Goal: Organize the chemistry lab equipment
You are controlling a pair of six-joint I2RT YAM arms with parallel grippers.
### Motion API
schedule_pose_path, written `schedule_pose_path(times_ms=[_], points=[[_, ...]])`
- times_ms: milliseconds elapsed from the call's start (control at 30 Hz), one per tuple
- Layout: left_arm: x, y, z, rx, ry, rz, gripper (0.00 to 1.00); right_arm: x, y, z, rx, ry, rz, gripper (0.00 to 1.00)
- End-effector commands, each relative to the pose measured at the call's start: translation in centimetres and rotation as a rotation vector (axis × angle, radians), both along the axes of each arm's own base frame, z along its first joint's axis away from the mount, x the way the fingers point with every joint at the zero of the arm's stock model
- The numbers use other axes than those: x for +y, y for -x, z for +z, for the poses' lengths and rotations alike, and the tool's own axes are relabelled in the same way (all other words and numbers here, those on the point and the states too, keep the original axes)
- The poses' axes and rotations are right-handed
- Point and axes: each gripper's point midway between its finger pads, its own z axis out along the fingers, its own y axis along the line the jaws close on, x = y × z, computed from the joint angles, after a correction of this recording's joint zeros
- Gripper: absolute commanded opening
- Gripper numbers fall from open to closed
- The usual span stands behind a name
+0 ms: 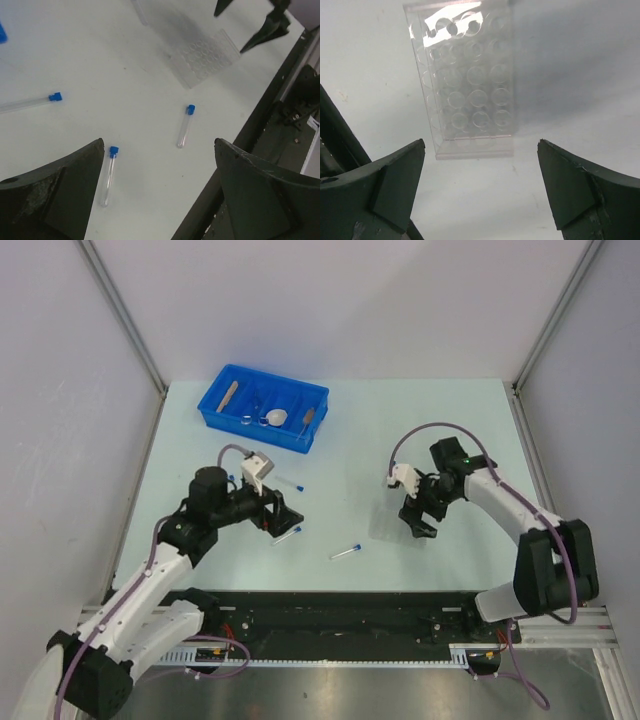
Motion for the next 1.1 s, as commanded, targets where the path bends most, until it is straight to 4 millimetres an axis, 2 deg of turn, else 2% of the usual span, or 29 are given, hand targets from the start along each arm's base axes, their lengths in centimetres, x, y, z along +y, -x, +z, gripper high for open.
schedule_pose_path(times_ms=[0, 67, 133, 167, 200, 233, 333, 367, 400, 433, 467, 500, 567, 700, 967, 1067], points=[[-1.9, 1.0, -1.7, -0.044, -0.095, -0.103, 0.95, 1.2, -1.8, 6.5, -0.184, -0.127, -0.002, 1.00], [-2.4, 1.4, -2.5, -0.024, -0.133, -0.108, 0.95, 1.2, -2.1, 8.9, -0.262, -0.162, -0.020, 1.00], [-3.8, 2.5, -3.6, 0.020, -0.169, -0.155, 0.95, 1.2, -3.2, 11.7, -0.354, -0.189, -0.046, 1.00], [-3.8, 2.6, -4.3, 0.049, -0.201, -0.137, 0.95, 0.8, -3.5, 13.8, -0.426, -0.206, -0.069, 1.00], [-4.9, 3.4, -5.1, 0.075, -0.230, -0.171, 0.95, 0.5, -4.0, 15.0, -0.454, -0.224, -0.117, 1.00], [-5.3, 3.7, -5.6, 0.090, -0.252, -0.175, 0.95, 0.5, -4.9, 17.4, -0.515, -0.251, -0.147, 1.00], [-6.9, 4.7, -7.5, 0.141, -0.332, -0.197, 0.95, 0.5, -6.1, 18.6, -0.466, -0.327, -0.303, 1.00], [-7.3, 4.9, -8.0, 0.162, -0.350, -0.199, 0.95, 0.9, -5.6, 18.2, -0.431, -0.343, -0.283, 1.00], [-8.1, 5.1, -9.0, 0.189, -0.394, -0.211, 0.95, 2.4, -3.5, 17.1, -0.305, -0.402, -0.217, 1.00], [-8.1, 5.5, -9.7, 0.219, -0.433, -0.218, 0.95, 3.1, -2.5, 16.6, -0.274, -0.425, -0.132, 1.00], [-9.0, 5.6, -9.6, 0.223, -0.452, -0.231, 0.94, 4.4, -1.1, 16.5, -0.208, -0.497, -0.080, 1.00], [-9.1, 5.7, -11.3, 0.264, -0.514, -0.235, 0.94, 4.7, -0.8, 15.9, -0.156, -0.516, -0.077, 1.00], [-9.0, 5.9, -12.5, 0.285, -0.590, -0.232, 0.90, 4.8, -0.3, 15.0, -0.108, -0.544, -0.085, 1.00], [-10.6, 6.0, -14.2, 0.294, -0.673, -0.250, 0.84, 3.3, -1.6, 14.3, -0.128, -0.536, -0.166, 1.00], [-12.3, 5.7, -16.5, 0.299, -0.799, -0.259, 0.72, 2.3, -1.6, 13.9, -0.125, -0.597, -0.221, 1.00], [-12.3, 5.4, -17.0, 0.287, -0.840, -0.247, 0.66, 2.4, -1.5, 13.8, -0.123, -0.602, -0.218, 1.00]])
